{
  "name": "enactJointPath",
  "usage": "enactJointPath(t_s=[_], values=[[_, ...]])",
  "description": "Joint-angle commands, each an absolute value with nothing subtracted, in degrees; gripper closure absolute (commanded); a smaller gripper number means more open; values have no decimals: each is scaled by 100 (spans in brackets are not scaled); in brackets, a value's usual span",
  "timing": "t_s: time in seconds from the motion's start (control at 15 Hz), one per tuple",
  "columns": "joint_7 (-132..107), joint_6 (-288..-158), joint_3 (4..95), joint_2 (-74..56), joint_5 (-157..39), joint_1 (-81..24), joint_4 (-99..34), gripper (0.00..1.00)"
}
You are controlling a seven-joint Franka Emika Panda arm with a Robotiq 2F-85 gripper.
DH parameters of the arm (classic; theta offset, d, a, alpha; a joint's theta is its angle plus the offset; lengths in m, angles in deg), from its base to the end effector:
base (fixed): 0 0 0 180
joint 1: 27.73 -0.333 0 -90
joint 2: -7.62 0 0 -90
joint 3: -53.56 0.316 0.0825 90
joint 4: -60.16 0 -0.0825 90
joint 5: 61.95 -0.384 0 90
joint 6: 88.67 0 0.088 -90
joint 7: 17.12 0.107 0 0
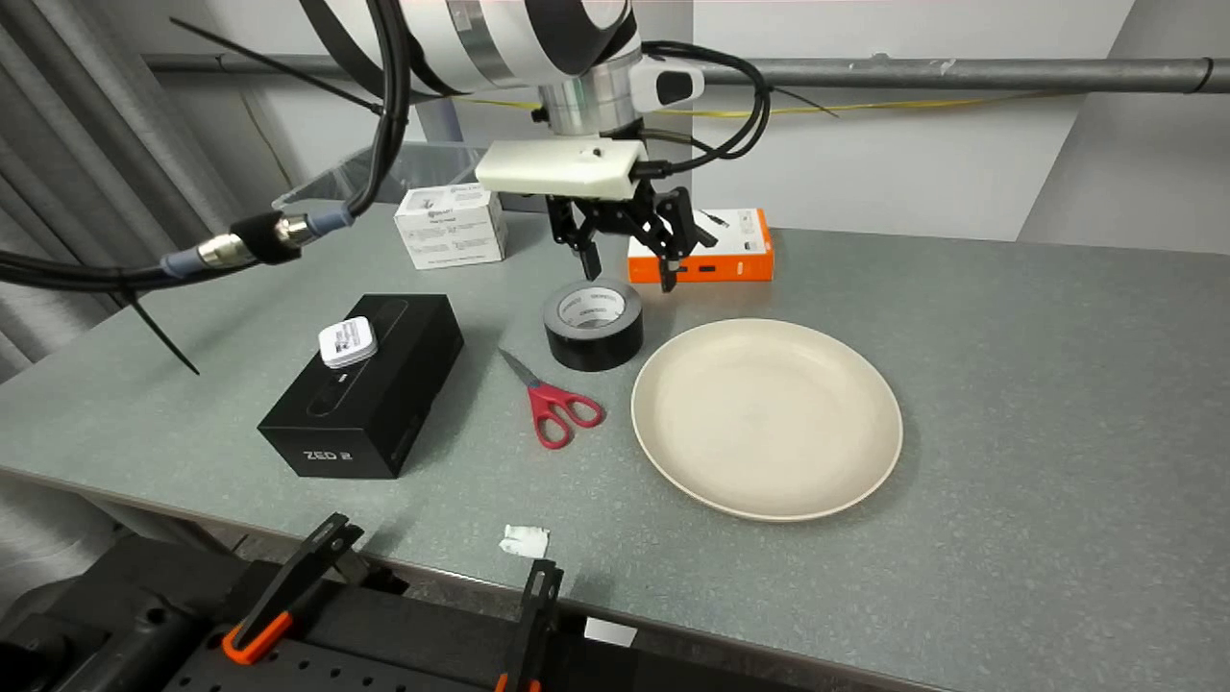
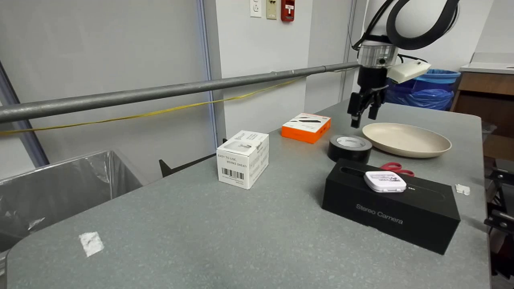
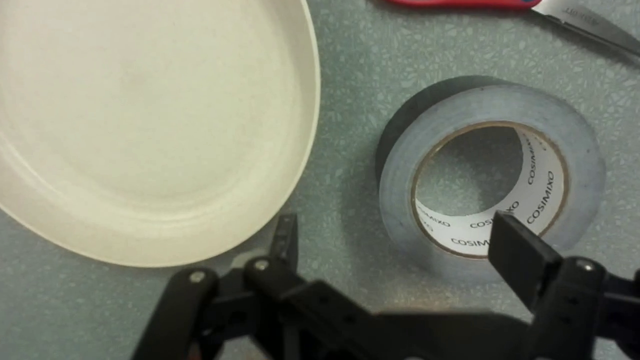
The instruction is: Put the tape on the plate
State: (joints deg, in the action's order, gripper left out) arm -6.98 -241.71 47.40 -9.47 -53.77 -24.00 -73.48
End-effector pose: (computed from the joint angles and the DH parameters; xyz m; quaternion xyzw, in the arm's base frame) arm 0.5163 -0.0870 0.2134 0.9926 -0.1087 0.0201 0.0493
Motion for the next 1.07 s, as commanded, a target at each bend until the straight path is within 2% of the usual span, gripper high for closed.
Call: enactJointPath(t_s=[0.0,1.0], values=[[-738,-24157,4663,-954,-5425,-2471,-7327,0],[-1227,-24344,4695,-1747,-5250,-2640,-6947,0]])
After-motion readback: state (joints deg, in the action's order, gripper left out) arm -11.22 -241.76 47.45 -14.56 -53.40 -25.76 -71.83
